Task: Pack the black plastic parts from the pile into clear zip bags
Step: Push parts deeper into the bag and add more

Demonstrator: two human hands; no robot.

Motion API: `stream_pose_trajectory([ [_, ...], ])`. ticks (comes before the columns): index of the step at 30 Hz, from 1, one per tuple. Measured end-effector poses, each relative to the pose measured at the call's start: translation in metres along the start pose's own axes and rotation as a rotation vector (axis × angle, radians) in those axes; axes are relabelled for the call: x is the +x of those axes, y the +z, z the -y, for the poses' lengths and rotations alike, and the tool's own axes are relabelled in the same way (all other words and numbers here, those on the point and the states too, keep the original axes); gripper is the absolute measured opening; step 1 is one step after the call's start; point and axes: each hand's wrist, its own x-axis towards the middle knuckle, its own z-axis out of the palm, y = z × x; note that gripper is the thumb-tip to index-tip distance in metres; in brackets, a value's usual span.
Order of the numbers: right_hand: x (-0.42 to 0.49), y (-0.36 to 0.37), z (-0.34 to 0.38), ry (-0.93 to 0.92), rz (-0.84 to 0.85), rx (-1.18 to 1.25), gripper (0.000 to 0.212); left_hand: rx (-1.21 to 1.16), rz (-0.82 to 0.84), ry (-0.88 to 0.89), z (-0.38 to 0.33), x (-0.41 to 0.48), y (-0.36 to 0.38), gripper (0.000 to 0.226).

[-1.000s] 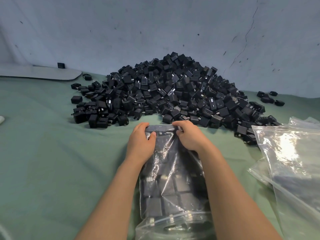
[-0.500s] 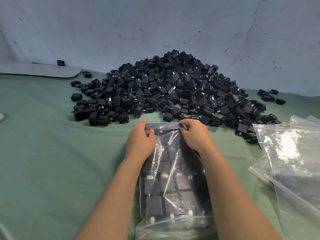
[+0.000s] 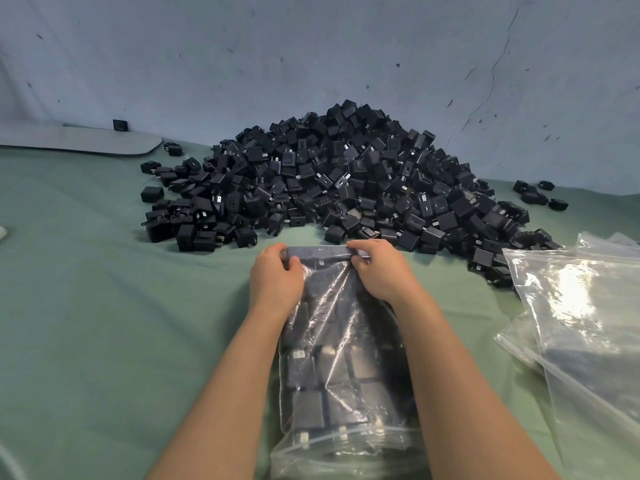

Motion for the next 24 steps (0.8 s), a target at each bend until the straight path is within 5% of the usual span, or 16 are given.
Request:
stream_pose_trajectory([
  [3, 0.0, -0.001, 0.002, 0.011, 0.0, -0.005, 0.036, 0.004, -0.011, 0.021, 0.001, 0.0, 0.002, 0.016],
  [6, -0.002, -0.003, 0.006, 0.008, 0.016, -0.017, 0.038, -0.05, -0.021, 0.007, 0.001, 0.001, 0.004, 0.032],
  [9, -0.002, -0.007, 0.022, -0.019, -0.009, -0.029, 0.039, -0.295, -0.088, -0.122, -0.003, 0.004, -0.001, 0.015],
  [15, 0.01, 0.017, 0.094, -0.227, 0.094, -0.089, 0.036, -0.764, -0.357, -0.328, 0.003, 0.027, -0.043, 0.03],
  [24, 0.052, 0.102, 0.151, -0.111, 0.268, -0.491, 0.043, -0.834, -0.361, -0.364, 0.021, 0.054, -0.084, 0.015],
])
